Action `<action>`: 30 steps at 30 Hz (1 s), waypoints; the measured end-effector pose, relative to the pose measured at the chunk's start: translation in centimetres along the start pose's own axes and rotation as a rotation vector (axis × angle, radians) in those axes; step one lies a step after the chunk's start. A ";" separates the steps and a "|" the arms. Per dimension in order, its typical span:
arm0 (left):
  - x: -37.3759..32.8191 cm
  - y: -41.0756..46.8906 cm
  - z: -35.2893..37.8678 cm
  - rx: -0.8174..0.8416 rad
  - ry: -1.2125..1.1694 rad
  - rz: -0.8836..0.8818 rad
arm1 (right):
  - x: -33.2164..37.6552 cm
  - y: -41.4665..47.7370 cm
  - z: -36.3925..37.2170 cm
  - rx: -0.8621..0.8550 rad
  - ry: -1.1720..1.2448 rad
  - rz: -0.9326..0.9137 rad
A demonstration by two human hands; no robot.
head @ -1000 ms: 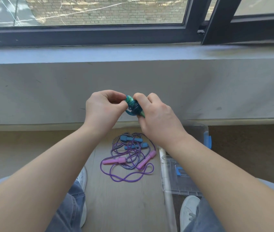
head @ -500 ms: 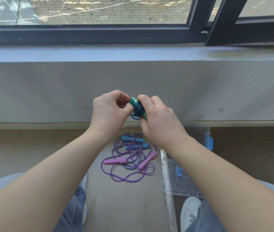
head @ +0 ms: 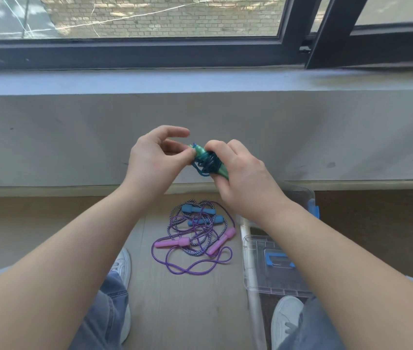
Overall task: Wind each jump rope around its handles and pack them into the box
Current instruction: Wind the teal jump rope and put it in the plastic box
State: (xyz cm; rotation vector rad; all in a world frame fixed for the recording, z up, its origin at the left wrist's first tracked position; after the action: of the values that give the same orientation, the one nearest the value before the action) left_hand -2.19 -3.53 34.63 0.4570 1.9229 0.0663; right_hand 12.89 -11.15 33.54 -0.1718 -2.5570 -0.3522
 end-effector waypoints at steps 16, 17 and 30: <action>-0.5 -0.5 1.0 0.246 -0.077 -0.060 | -0.3 -0.8 0.2 0.074 0.111 0.119; -0.5 -0.5 1.1 0.246 -0.069 -0.054 | -0.3 -0.7 0.2 0.044 0.123 0.130; 0.1 -0.1 1.2 0.270 -0.069 -0.101 | -0.1 -0.2 -0.8 -0.032 0.074 -0.004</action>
State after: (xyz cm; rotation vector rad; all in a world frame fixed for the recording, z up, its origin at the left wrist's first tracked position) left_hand -1.21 -3.81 34.07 0.5333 1.8907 -0.2738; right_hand 13.35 -11.57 34.07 -0.1628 -2.4799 -0.3935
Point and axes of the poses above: each hand's wrist, its own y-axis towards the middle knuckle, its own z-axis out of the palm, x = y × z, the point moved 6 cm from there along y, towards the middle knuckle, and after that the axes turned 11 degrees about z, right-handed, at the moved point
